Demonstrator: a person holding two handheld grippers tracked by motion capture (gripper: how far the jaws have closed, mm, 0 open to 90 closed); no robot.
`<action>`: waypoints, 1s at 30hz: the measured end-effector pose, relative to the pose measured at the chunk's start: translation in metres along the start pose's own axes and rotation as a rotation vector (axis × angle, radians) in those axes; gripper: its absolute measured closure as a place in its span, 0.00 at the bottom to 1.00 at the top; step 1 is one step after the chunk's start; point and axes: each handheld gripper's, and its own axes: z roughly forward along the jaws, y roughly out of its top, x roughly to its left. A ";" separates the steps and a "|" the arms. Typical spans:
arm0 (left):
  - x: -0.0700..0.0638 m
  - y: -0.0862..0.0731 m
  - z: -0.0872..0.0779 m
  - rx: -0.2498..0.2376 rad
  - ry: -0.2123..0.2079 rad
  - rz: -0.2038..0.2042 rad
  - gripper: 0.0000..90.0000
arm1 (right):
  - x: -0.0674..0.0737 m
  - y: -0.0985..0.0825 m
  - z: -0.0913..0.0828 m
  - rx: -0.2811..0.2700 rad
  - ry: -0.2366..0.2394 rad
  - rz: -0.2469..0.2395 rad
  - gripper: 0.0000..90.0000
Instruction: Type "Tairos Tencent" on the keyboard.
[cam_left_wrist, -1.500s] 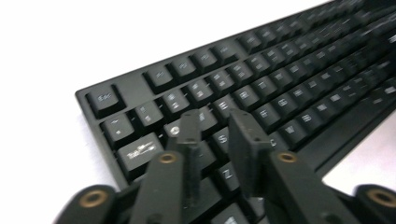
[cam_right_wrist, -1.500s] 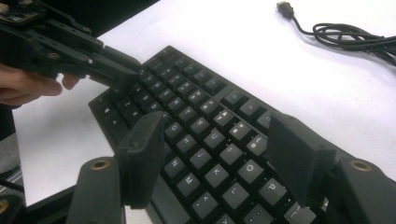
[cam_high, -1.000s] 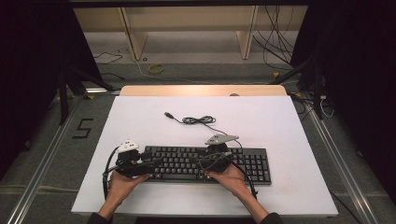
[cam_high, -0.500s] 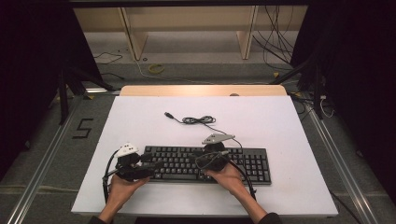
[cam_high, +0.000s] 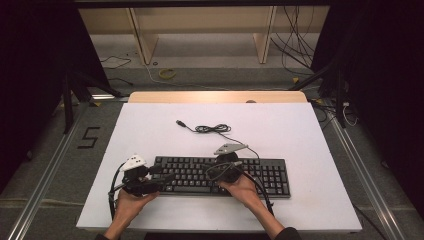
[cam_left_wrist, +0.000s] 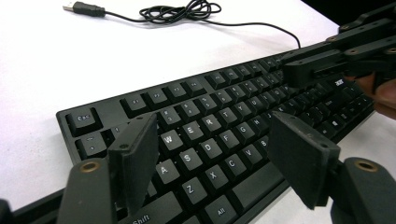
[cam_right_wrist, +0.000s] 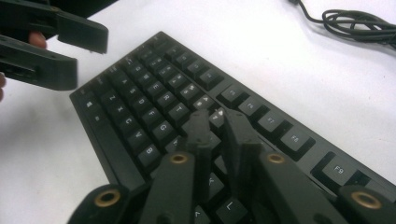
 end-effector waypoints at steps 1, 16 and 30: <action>0.000 0.000 -0.001 -0.003 -0.001 0.002 0.37 | 0.000 0.000 0.001 0.005 -0.005 -0.001 0.93; 0.001 -0.001 -0.002 -0.019 -0.002 0.000 0.36 | -0.002 -0.004 0.012 0.056 -0.030 -0.010 1.00; 0.001 -0.002 -0.002 -0.014 0.001 0.011 0.36 | -0.002 -0.009 0.020 0.084 -0.053 -0.012 1.00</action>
